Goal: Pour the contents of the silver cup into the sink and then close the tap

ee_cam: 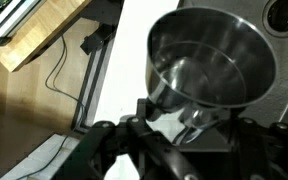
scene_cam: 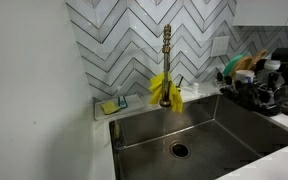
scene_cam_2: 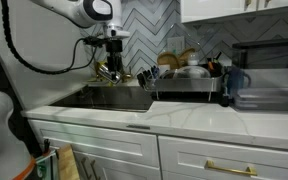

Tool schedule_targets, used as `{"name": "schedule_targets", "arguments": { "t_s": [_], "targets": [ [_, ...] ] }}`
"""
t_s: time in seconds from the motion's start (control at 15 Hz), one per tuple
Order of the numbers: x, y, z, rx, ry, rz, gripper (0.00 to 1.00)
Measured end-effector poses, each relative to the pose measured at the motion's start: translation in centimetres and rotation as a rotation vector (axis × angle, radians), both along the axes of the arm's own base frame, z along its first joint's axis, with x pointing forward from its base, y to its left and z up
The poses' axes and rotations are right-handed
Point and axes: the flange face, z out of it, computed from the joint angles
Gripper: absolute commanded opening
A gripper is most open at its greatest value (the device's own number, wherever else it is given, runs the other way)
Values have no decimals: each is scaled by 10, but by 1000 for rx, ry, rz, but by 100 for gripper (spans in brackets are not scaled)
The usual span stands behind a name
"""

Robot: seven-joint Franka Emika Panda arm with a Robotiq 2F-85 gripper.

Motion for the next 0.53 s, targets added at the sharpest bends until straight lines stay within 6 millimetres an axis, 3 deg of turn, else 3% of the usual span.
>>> {"name": "schedule_targets", "arguments": {
  "t_s": [0.27, 0.53],
  "targets": [
    [-5, 48, 18, -175, -126, 82, 41],
    [-1, 67, 31, -312, -292, 99, 41]
  ]
}}
